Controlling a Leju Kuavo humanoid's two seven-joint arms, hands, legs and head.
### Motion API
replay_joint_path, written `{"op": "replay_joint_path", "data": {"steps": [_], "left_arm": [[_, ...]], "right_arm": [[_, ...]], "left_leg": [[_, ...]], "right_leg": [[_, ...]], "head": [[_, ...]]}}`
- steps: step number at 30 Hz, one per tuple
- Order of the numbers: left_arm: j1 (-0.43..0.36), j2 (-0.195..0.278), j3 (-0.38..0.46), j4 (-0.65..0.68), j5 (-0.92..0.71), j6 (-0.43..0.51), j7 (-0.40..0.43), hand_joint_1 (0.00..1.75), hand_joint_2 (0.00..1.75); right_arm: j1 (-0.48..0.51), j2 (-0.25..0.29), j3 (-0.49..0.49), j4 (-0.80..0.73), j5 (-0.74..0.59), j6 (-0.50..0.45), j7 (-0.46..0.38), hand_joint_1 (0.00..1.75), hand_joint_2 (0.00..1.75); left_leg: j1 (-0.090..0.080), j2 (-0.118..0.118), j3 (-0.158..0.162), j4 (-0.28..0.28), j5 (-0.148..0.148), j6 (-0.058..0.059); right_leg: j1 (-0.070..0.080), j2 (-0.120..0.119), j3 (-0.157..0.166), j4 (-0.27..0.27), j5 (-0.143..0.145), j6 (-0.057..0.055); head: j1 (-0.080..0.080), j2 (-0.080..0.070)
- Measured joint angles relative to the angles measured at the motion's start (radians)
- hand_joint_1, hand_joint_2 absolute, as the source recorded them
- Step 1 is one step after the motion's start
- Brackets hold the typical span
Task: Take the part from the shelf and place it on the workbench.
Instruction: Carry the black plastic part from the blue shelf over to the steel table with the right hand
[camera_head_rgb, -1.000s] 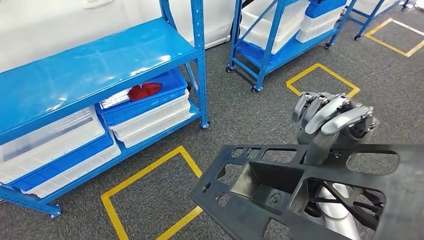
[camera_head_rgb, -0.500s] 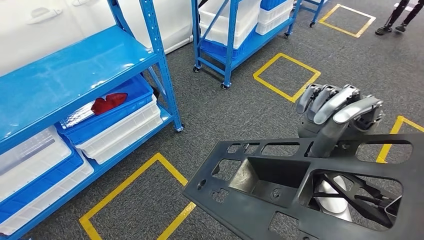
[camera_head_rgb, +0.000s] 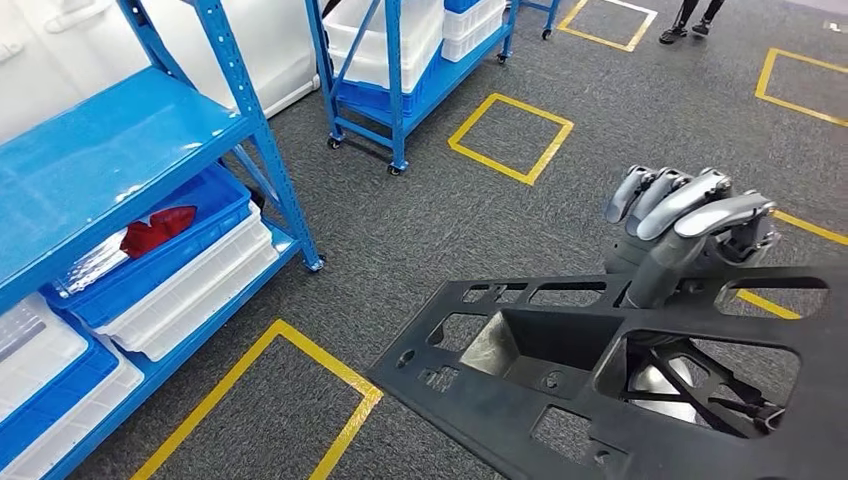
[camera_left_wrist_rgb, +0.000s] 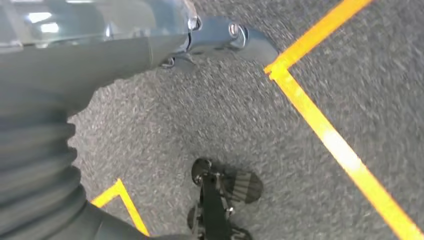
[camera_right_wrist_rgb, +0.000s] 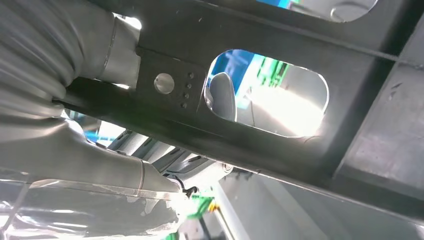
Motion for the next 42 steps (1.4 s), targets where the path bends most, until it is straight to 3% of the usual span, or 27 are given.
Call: {"op": "replay_joint_path", "data": {"steps": [2,4,6,8,9,10,12,14,16,17,18,20,22,24,25,26,28,30,31,33,34,36,37,39,40,41,42], "left_arm": [[-0.001,0.000,0.000,0.000,0.002,0.006,0.006,0.00,1.75],[-0.003,0.001,0.000,0.000,0.004,0.010,0.011,0.00,1.75],[-0.002,0.001,0.000,0.000,0.006,0.011,0.015,0.00,1.75],[0.003,0.002,0.000,0.000,0.006,0.010,0.018,0.00,1.75],[0.006,0.002,0.001,0.000,0.006,0.009,0.019,0.00,1.75],[0.007,0.002,0.001,0.000,0.006,0.008,0.020,0.00,1.75],[0.007,0.001,0.001,0.000,0.007,0.006,0.022,0.00,1.75],[0.007,0.000,0.001,0.000,0.010,0.005,0.023,0.00,1.75],[0.007,-0.002,0.002,0.000,0.011,0.008,0.025,0.00,1.75],[0.006,-0.004,0.002,0.000,0.011,0.009,0.027,0.00,1.75],[0.005,-0.007,0.002,0.000,0.012,0.009,0.028,0.00,1.75],[0.001,-0.014,0.003,0.000,0.012,0.008,0.027,0.00,1.75],[0.003,-0.021,0.003,0.000,0.011,0.006,0.026,0.00,1.75],[0.007,-0.028,0.003,0.000,0.012,0.002,0.027,0.00,1.75],[0.007,-0.031,0.003,0.000,0.012,-0.001,0.028,0.00,1.75],[0.006,-0.034,0.003,0.000,0.012,-0.004,0.029,0.00,1.75],[0.003,-0.041,0.003,0.001,0.011,-0.004,0.034,0.00,1.75],[0.001,-0.047,0.003,0.001,0.010,0.006,0.038,0.00,1.75],[0.000,-0.049,0.003,0.001,0.009,0.013,0.039,0.00,1.75],[-0.003,-0.052,0.004,0.001,0.010,0.028,0.039,0.00,1.75],[-0.006,-0.053,0.004,0.001,0.010,0.035,0.038,0.00,1.75],[-0.008,-0.056,0.004,0.001,0.010,0.046,0.037,0.00,1.75],[-0.007,-0.058,0.005,0.001,0.010,0.050,0.036,0.00,1.75],[-0.002,-0.061,0.005,0.001,0.008,0.059,0.035,0.00,1.75],[-0.001,-0.062,0.005,0.001,0.007,0.063,0.034,0.00,1.75],[0.000,-0.062,0.005,0.001,0.006,0.066,0.032,0.00,1.75],[0.000,-0.062,0.005,0.001,0.004,0.068,0.030,0.00,1.75]], "right_arm": [[0.001,0.002,-0.001,0.000,0.003,0.000,0.000,1.75,1.75],[0.002,0.003,-0.002,-0.001,0.006,-0.001,0.000,1.75,1.75],[0.003,0.004,-0.002,0.000,0.007,-0.004,0.000,1.75,1.75],[0.007,0.004,-0.002,0.000,0.007,-0.011,0.000,1.75,1.75],[0.009,0.004,-0.002,0.000,0.008,-0.014,0.001,1.75,1.75],[0.011,0.004,-0.002,0.000,0.010,-0.017,0.001,1.75,1.75],[0.013,0.004,-0.002,0.000,0.017,-0.021,0.001,1.75,1.75],[0.014,0.001,-0.002,0.000,0.023,-0.026,0.001,1.75,1.75],[0.016,-0.004,-0.002,0.000,0.026,-0.030,0.000,1.75,1.75],[0.017,-0.008,-0.002,0.000,0.026,-0.031,0.000,1.75,1.75],[0.018,-0.013,-0.002,-0.001,0.026,-0.032,0.000,1.75,1.75],[0.017,-0.024,-0.002,-0.002,0.027,-0.032,0.000,1.75,1.75],[0.016,-0.034,-0.002,-0.003,0.034,-0.035,0.000,1.75,1.75],[0.020,-0.042,-0.002,-0.003,0.047,-0.043,0.000,1.75,1.75],[0.022,-0.046,-0.002,-0.003,0.053,-0.048,0.000,1.75,1.75],[0.024,-0.051,-0.002,-0.003,0.057,-0.053,0.000,1.75,1.75],[0.025,-0.059,-0.001,-0.003,0.063,-0.065,0.000,1.75,1.75],[0.024,-0.065,0.001,-0.003,0.068,-0.072,0.000,1.75,1.75],[0.024,-0.068,0.002,-0.003,0.070,-0.075,0.000,1.75,1.75],[0.024,-0.075,0.003,-0.003,0.073,-0.078,0.000,1.75,1.75],[0.023,-0.079,0.004,-0.003,0.073,-0.078,0.000,1.75,1.75],[0.018,-0.083,0.007,-0.003,0.070,-0.078,0.000,1.75,1.75],[0.016,-0.083,0.010,-0.002,0.069,-0.078,0.000,1.75,1.75],[0.015,-0.083,0.014,0.001,0.067,-0.077,0.000,1.75,1.75],[0.015,-0.083,0.016,0.002,0.068,-0.079,0.000,1.75,1.75],[0.015,-0.083,0.017,0.003,0.068,-0.082,0.000,1.75,1.75],[0.015,-0.083,0.018,0.003,0.070,-0.087,0.000,1.75,1.75]], "left_leg": [[-0.001,0.018,0.005,-0.001,-0.004,-0.011],[0.003,-0.004,0.002,0.016,-0.022,-0.022],[0.008,-0.058,-0.035,0.105,-0.079,-0.029],[0.009,-0.083,-0.098,0.239,-0.139,-0.031],[0.009,-0.086,-0.119,0.279,-0.146,-0.031],[0.009,-0.086,-0.122,0.281,-0.132,-0.031],[0.011,-0.101,-0.077,0.174,-0.059,-0.027],[0.015,-0.148,-0.025,0.054,-0.011,-0.021],[0.013,-0.171,-0.010,0.018,-0.009,-0.015],[0.012,-0.162,-0.010,0.014,-0.007,-0.009],[0.012,-0.150,-0.008,0.011,-0.003,-0.002],[0.015,-0.126,-0.006,0.002,0.005,0.013],[0.011,-0.100,-0.005,0.000,0.006,0.022],[0.007,-0.072,-0.006,0.000,0.005,0.025],[0.006,-0.058,-0.007,0.001,0.004,0.025],[0.005,-0.046,-0.006,0.001,0.002,0.025],[0.003,-0.025,-0.001,0.001,-0.002,0.020],[-0.002,-0.007,0.002,0.003,-0.008,0.012],[-0.004,0.002,0.004,0.003,-0.010,0.007],[-0.005,0.017,0.006,0.004,-0.016,-0.003],[-0.003,0.010,0.006,0.011,-0.024,-0.008],[0.001,-0.033,-0.021,0.079,-0.069,-0.015],[0.003,-0.059,-0.049,0.143,-0.103,-0.018],[0.005,-0.082,-0.113,0.271,-0.150,-0.021],[0.005,-0.085,-0.129,0.297,-0.148,-0.022],[0.006,-0.087,-0.126,0.281,-0.125,-0.022],[0.007,-0.092,-0.106,0.227,-0.086,-0.020]], "right_leg": [[0.003,0.018,-0.003,-0.002,0.001,-0.012],[-0.001,0.040,-0.001,-0.009,0.006,-0.025],[-0.005,0.060,0.000,-0.014,0.010,-0.034],[-0.003,0.084,-0.002,-0.013,0.011,-0.038],[-0.003,0.098,-0.003,-0.012,0.011,-0.039],[-0.002,0.112,-0.003,-0.011,0.011,-0.038],[-0.003,0.139,-0.003,-0.006,0.010,-0.036],[-0.002,0.164,-0.006,0.001,0.009,-0.027],[-0.005,0.186,-0.015,0.002,0.014,-0.013],[-0.007,0.198,-0.018,0.000,0.018,-0.005],[-0.008,0.199,-0.020,0.000,0.019,0.001],[-0.004,0.158,-0.038,0.035,-0.004,0.011],[-0.003,0.098,-0.092,0.149,-0.065,0.015],[-0.006,0.078,-0.146,0.264,-0.108,0.019],[-0.006,0.074,-0.151,0.278,-0.105,0.019],[-0.006,0.069,-0.134,0.249,-0.084,0.018],[-0.001,0.036,-0.055,0.110,-0.029,0.011],[0.008,0.007,-0.002,0.010,-0.004,-0.002],[0.012,0.005,0.002,-0.003,-0.007,-0.008],[0.012,0.027,-0.001,-0.006,-0.003,-0.019],[0.010,0.038,0.000,-0.010,-0.001,-0.024],[0.004,0.056,0.004,-0.017,0.004,-0.035],[0.004,0.066,0.004,-0.018,0.005,-0.038],[0.005,0.090,0.003,-0.017,0.005,-0.041],[0.005,0.103,0.003,-0.016,0.005,-0.041],[0.005,0.117,0.004,-0.014,0.005,-0.040],[0.004,0.130,0.004,-0.012,0.005,-0.039]], "head": [[0.000,0.000],[0.000,0.000],[0.000,0.000],[0.000,0.000],[0.000,0.000],[0.000,0.000],[0.000,0.000],[0.000,0.000],[0.000,0.000],[0.000,0.000],[0.000,0.000],[0.000,0.000],[0.000,0.000],[0.000,0.000],[0.000,0.000],[0.000,0.000],[0.000,0.000],[0.000,0.000],[0.000,0.000],[0.000,0.000],[0.000,0.000],[0.000,0.000],[0.000,0.000],[0.000,0.000],[0.000,0.000],[0.000,0.000],[0.000,0.000]]}}
